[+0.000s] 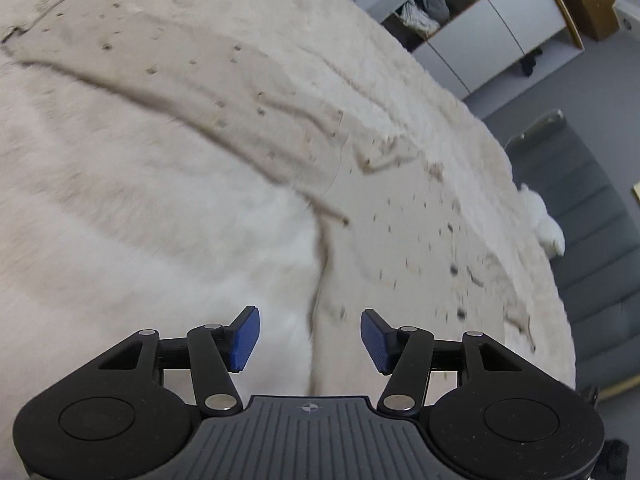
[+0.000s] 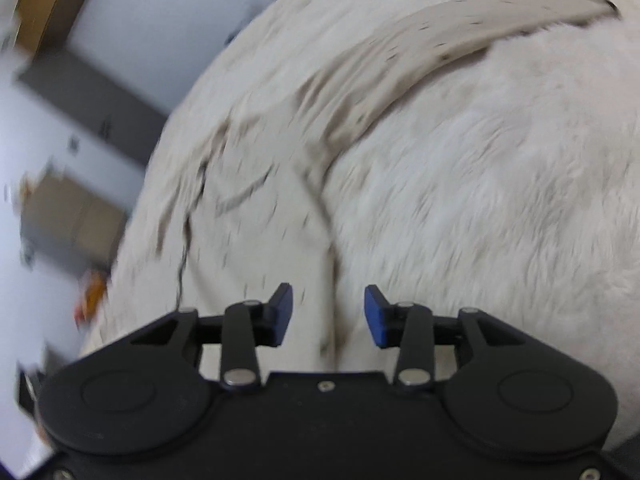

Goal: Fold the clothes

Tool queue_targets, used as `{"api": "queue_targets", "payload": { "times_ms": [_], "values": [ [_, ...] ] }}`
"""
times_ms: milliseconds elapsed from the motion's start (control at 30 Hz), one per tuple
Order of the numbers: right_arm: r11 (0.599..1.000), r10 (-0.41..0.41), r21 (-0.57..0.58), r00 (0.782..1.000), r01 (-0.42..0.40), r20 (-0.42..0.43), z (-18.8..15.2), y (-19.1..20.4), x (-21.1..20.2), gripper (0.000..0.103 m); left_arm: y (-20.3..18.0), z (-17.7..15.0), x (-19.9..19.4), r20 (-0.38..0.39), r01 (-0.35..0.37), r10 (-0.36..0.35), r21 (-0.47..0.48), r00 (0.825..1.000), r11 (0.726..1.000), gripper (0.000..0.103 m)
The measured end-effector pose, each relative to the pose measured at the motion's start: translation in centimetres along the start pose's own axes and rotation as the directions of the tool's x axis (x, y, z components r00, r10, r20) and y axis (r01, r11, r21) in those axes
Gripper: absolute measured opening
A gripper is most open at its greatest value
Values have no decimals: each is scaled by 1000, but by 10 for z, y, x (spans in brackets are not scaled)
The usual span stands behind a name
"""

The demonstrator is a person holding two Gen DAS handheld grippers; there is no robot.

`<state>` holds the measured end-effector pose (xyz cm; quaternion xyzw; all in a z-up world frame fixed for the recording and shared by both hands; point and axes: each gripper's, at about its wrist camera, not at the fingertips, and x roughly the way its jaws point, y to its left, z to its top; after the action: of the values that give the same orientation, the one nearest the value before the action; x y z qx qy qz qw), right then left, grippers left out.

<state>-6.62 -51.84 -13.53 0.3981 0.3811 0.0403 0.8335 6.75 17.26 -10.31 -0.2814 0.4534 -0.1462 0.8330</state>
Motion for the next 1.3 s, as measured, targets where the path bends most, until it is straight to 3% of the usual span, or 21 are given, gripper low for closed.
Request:
{"api": "queue_targets", "payload": {
  "times_ms": [133,200,300,400,433,467,500,533,567,600,667,800,867,967,1000,1067,1133,1233,1300],
  "values": [
    [982,-40,189,985,7,167,27,-45,13,41,-14,-3,26,47,13,-15,38,999,999,56],
    [964,-64,267,968,-3,241,41,-64,15,44,-20,-13,45,60,2,-1,-4,998,1000,56],
    [922,-77,381,930,-71,358,67,-97,17,47,-31,-31,67,38,32,-30,-59,999,998,56],
    [857,-111,495,890,-140,443,92,-129,26,47,-51,-40,76,20,35,-35,-13,999,999,56],
    [823,-143,544,866,-165,478,102,-144,33,45,-56,-42,78,19,32,-32,-3,999,999,56],
    [814,-153,555,860,-170,487,104,-147,42,42,-66,-46,81,17,26,-27,17,999,1000,56],
    [771,-205,608,830,-190,519,109,-159,51,32,-70,-46,83,16,27,-27,22,999,999,56],
    [751,-241,635,820,-181,519,114,-164,55,13,-74,-47,85,16,27,-27,27,999,999,56],
    [734,-274,658,813,-169,514,119,-168,59,4,-79,-46,87,16,26,-27,29,1000,999,56],
    [732,-284,662,813,-158,508,123,-169,62,2,-83,-45,88,17,25,-26,32,1000,999,56],
    [777,-319,624,798,-88,511,150,-168,51,1,-88,-41,91,17,21,-21,35,1000,999,56],
    [842,-285,533,773,-80,567,182,-161,24,1,-93,-35,92,16,15,-16,41,1000,999,56],
    [871,-325,490,797,43,508,192,-159,24,1,-94,-31,96,11,5,-6,50,1000,999,56],
    [855,-394,501,798,136,456,186,-163,28,15,-97,-23,103,-2,-16,16,69,1000,998,56],
    [835,-428,526,788,158,442,181,-165,26,24,-99,-20,105,-5,-22,22,75,1000,997,56],
    [814,-461,555,773,173,436,166,-166,24,24,-104,-15,108,-9,-31,32,100,999,995,56],
    [810,-501,548,733,210,460,147,-155,20,25,-115,-1,115,-10,-42,44,160,999,986,57],
    [840,-459,517,723,164,517,117,-125,16,34,-132,24,129,6,-50,50,243,999,969,59],
    [863,-398,497,727,90,560,94,-106,19,39,-144,47,139,26,-60,55,289,998,955,59]
  ]
}}
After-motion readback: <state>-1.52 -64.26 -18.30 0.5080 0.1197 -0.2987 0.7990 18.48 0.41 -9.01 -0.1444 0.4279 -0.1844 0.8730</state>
